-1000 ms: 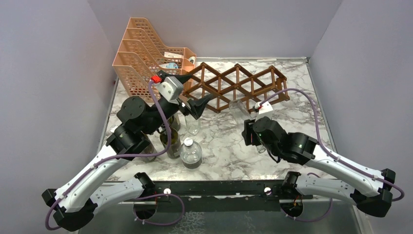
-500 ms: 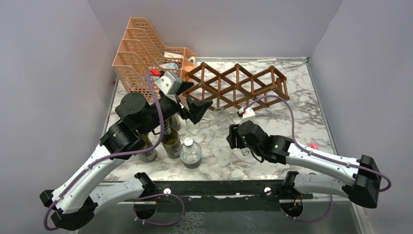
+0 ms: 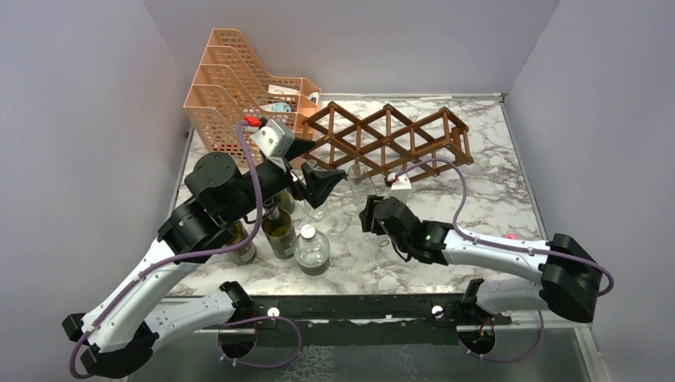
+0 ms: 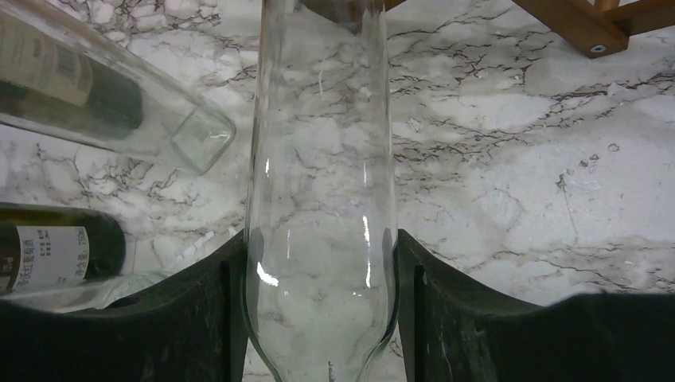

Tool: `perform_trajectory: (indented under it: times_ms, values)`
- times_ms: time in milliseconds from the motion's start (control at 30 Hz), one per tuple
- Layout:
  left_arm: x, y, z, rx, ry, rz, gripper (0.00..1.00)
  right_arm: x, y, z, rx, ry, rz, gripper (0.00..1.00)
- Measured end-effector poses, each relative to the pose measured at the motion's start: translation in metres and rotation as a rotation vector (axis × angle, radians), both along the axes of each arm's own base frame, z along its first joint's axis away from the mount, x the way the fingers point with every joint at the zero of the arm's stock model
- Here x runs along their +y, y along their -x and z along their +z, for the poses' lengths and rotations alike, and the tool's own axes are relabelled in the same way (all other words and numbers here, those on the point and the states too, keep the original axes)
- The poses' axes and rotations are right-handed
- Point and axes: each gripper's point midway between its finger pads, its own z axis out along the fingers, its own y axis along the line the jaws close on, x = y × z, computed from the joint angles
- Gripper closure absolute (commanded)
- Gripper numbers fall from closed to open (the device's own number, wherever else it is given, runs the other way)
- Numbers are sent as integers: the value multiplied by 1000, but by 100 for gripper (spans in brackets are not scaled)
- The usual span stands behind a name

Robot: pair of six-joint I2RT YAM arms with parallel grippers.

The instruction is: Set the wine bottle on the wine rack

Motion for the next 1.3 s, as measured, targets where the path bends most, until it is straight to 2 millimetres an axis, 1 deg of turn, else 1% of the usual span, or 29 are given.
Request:
perform_trajectory:
  times_ms: [133,267,433,667,800,1067,1300]
  values:
    - [0,3,2,-4,4,-11,1,6,-6,-8,9,-32,-40,99]
    - [-5,0,-1,4,-5,-19,1,11,-11,-17,17,-59,-83,99]
    - [-9,-4,-6,15,-17,-19,1,15,-24,-14,-16,-96,-135,99]
    - [-3,2,2,-2,6,-19,1,21,-44,-12,-44,-117,-193,99]
    - [0,4,5,-8,13,-19,1,22,-53,-14,-56,-127,-212,99]
    - [1,5,6,-10,16,-17,1,23,-84,-21,-99,-140,-242,99]
    - [3,7,8,-16,21,-17,1,29,-109,-18,-129,-166,-269,99]
